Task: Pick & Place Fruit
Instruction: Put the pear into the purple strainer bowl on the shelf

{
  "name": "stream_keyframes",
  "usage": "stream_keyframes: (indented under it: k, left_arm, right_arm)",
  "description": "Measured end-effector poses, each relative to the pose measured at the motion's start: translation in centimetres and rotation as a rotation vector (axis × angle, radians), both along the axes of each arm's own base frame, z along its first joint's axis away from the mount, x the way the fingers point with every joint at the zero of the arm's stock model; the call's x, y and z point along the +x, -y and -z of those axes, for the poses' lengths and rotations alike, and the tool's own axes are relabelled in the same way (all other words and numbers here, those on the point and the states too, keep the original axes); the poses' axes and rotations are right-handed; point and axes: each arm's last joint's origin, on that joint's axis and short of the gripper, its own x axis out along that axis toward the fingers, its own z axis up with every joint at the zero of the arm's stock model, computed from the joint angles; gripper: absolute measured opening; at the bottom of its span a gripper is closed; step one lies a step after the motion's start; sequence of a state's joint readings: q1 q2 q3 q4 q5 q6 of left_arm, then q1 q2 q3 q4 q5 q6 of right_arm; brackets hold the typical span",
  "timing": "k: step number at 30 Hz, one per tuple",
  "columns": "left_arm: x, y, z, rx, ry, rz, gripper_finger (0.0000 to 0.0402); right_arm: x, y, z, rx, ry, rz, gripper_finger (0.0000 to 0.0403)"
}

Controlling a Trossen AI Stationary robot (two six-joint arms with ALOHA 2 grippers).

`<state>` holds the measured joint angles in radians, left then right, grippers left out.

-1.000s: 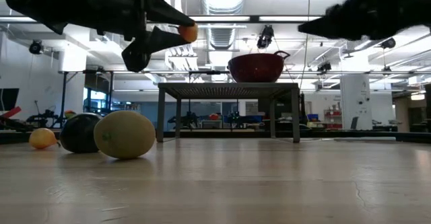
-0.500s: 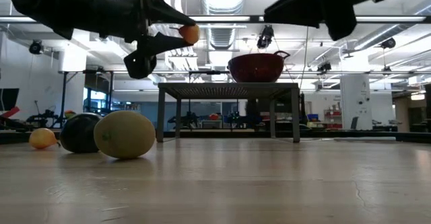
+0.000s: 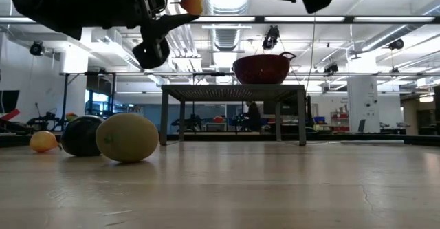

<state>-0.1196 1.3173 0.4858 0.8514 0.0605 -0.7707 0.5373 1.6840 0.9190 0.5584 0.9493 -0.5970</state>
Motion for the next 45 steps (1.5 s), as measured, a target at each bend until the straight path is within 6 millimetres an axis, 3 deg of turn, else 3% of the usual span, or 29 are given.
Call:
stream_keyframes:
  k: [14, 22, 27, 45]
  left_arm:
    - [0.9, 0.3, 0.2, 0.036, 0.093, 0.052, 0.0156]
    - [3.5, 0.6, -0.7, 0.119, 0.102, 0.051, 0.0156]
    - [4.2, 0.7, -0.7, 0.134, 0.103, 0.072, 0.0156]
    - [5.2, 1.0, -1.3, 0.136, 0.11, 0.107, 0.0156]
  right_arm:
    - [1.0, -0.6, -1.0, -0.018, 0.015, -0.012, 0.0231]
    - [1.1, -0.7, -1.1, -0.033, 0.009, -0.022, 0.0251]
    - [1.1, -0.6, -1.1, -0.041, 0.005, -0.015, 0.0258]
    - [1.2, -0.6, -1.2, -0.055, 0.002, -0.02, 0.0195]
